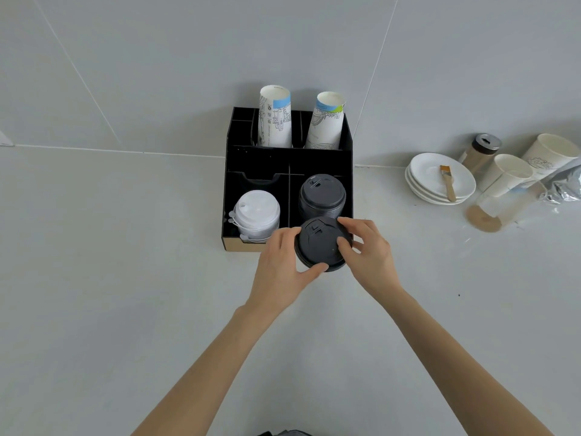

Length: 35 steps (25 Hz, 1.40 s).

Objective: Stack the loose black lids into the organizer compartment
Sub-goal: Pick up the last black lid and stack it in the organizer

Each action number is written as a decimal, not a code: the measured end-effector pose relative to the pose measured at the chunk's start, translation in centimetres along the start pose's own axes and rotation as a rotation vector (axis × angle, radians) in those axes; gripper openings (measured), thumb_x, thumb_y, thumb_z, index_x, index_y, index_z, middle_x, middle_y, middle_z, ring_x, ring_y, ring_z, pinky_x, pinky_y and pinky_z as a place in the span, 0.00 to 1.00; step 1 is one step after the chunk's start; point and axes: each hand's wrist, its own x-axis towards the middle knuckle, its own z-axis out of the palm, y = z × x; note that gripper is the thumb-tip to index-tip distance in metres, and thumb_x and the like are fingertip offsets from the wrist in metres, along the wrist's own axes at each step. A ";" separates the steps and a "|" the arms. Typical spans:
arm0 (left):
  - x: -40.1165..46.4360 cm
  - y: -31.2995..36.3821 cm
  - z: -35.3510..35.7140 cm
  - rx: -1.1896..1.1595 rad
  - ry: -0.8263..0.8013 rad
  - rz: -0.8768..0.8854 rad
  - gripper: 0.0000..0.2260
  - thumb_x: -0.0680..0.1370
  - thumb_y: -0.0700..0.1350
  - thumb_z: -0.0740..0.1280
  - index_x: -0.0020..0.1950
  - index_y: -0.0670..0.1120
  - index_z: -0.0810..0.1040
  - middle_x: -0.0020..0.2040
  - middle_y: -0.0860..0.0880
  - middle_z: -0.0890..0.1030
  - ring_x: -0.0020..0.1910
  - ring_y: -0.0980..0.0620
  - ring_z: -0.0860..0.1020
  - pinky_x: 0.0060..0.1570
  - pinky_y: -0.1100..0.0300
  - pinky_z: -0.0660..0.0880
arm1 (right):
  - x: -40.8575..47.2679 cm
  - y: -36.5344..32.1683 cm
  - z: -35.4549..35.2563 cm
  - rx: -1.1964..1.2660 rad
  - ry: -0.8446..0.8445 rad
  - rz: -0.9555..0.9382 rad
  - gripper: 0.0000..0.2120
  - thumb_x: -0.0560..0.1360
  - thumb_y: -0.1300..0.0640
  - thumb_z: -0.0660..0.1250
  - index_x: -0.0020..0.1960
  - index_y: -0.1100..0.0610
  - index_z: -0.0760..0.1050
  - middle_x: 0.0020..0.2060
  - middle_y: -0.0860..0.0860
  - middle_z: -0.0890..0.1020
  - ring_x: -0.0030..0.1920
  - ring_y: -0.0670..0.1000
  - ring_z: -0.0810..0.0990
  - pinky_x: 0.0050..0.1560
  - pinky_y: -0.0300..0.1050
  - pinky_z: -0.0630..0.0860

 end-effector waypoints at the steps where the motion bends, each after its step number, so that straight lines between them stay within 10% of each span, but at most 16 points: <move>1: 0.5 0.2 0.0 -0.017 -0.005 0.002 0.28 0.69 0.48 0.72 0.64 0.44 0.65 0.61 0.44 0.70 0.60 0.47 0.71 0.58 0.59 0.69 | 0.5 -0.1 -0.2 0.007 0.005 -0.004 0.15 0.73 0.65 0.61 0.59 0.57 0.72 0.54 0.51 0.74 0.51 0.51 0.75 0.58 0.42 0.72; 10: 5.3 0.9 0.4 -0.064 -0.049 -0.045 0.27 0.72 0.44 0.69 0.67 0.42 0.62 0.63 0.42 0.67 0.61 0.47 0.70 0.54 0.71 0.62 | 6.0 -0.6 -1.3 -0.052 -0.025 -0.047 0.15 0.73 0.65 0.60 0.59 0.58 0.72 0.58 0.55 0.75 0.53 0.51 0.75 0.60 0.44 0.72; 19: 9.6 0.7 1.9 0.058 0.060 -0.119 0.27 0.71 0.49 0.69 0.65 0.40 0.64 0.62 0.41 0.69 0.61 0.44 0.69 0.57 0.53 0.70 | 11.3 -0.6 -1.1 -0.172 -0.103 -0.093 0.15 0.74 0.64 0.60 0.61 0.59 0.71 0.61 0.54 0.76 0.59 0.53 0.74 0.53 0.26 0.63; 35: 11.1 -1.0 3.1 0.060 -0.004 -0.169 0.27 0.72 0.50 0.68 0.67 0.43 0.63 0.64 0.42 0.69 0.62 0.45 0.70 0.60 0.46 0.71 | 12.3 1.7 0.5 -0.239 -0.170 -0.093 0.20 0.74 0.61 0.62 0.65 0.59 0.66 0.68 0.55 0.69 0.67 0.52 0.68 0.58 0.27 0.57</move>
